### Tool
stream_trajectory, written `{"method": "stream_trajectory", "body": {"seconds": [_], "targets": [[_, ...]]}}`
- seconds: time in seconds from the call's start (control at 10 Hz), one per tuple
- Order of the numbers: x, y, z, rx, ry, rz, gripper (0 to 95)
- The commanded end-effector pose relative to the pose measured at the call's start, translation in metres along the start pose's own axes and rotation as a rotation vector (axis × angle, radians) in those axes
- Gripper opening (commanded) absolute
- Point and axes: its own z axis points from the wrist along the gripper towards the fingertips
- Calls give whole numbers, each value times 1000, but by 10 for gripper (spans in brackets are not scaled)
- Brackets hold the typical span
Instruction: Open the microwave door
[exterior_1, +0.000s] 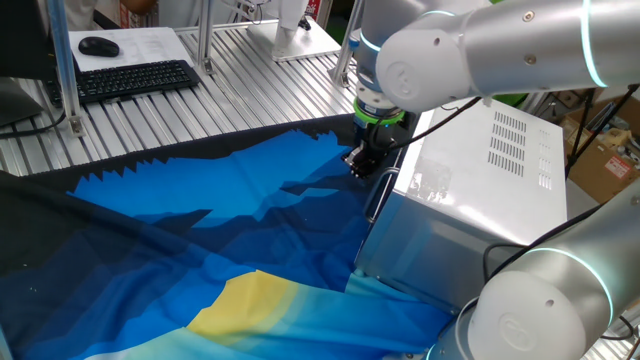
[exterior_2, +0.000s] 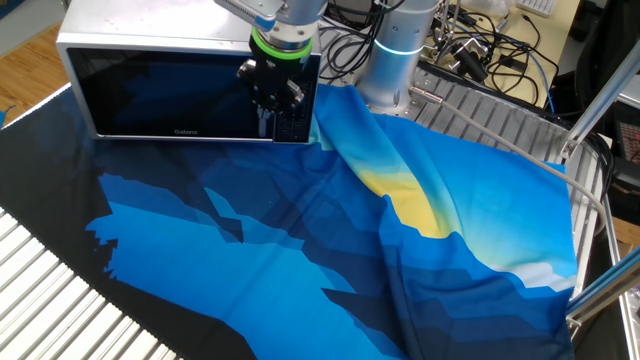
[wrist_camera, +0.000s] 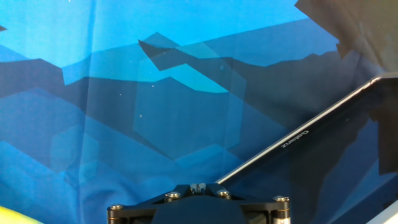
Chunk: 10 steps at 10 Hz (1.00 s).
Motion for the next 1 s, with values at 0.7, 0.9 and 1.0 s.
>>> {"method": "stream_trajectory", "body": {"seconds": [0.7, 0.9, 1.0], "targets": [[-15, 48, 23, -438, 156, 1385, 0], [-8, 56, 16, -511, 175, 1622, 0], [-6, 61, 13, -511, 179, 1653, 0]]}}
